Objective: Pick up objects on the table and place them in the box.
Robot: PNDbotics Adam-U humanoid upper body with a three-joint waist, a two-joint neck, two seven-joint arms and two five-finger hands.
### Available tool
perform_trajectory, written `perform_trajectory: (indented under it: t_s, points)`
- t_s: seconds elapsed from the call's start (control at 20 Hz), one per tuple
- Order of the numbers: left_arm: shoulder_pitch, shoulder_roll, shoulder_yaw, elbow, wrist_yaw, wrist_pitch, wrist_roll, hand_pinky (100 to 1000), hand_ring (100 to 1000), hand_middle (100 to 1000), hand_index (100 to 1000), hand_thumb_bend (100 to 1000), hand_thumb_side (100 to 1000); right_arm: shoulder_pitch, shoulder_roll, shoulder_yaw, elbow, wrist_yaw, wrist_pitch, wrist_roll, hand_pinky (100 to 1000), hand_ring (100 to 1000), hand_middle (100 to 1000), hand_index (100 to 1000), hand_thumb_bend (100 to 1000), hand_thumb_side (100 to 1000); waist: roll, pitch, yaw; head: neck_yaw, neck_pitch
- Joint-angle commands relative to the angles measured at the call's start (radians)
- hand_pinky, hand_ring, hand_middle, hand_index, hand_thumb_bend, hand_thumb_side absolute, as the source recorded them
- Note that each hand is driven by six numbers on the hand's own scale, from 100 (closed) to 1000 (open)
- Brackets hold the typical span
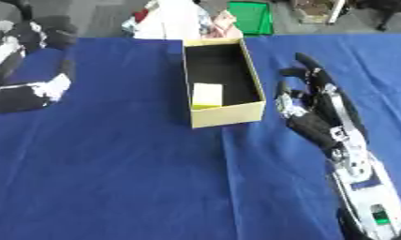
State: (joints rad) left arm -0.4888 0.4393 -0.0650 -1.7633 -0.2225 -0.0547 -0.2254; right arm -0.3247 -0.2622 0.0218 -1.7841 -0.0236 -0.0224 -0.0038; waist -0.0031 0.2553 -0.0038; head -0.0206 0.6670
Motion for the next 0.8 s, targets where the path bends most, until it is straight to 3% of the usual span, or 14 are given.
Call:
perform_trajectory:
  t_s: [0.05,0.35,0.8]
  points:
    - [0.052,-0.017,0.055,-0.040,0.046,0.042,0.040,806,786,799,939,100,377,-0.004,-0.026,-0.019,-0.029,0.010,-0.001,-0.015,773,1000,745,969,100,259,0.000,-0.016,0.006,0.003,0.017]
    - [0.152,-0.071,0.102,-0.068,0.075,0.054,0.066,807,787,800,939,100,429,0.006,-0.022,-0.029,-0.031,0.011,-0.001,-0.029,773,1000,746,973,100,258,-0.003,-0.013,0.019,0.017,0.044]
    - [0.203,-0.128,0.117,-0.073,0.070,0.055,0.049,808,786,798,938,100,481,0.012,-0.012,-0.036,-0.032,0.009,0.001,-0.041,772,1000,744,975,100,255,-0.006,-0.006,0.022,0.026,0.074]
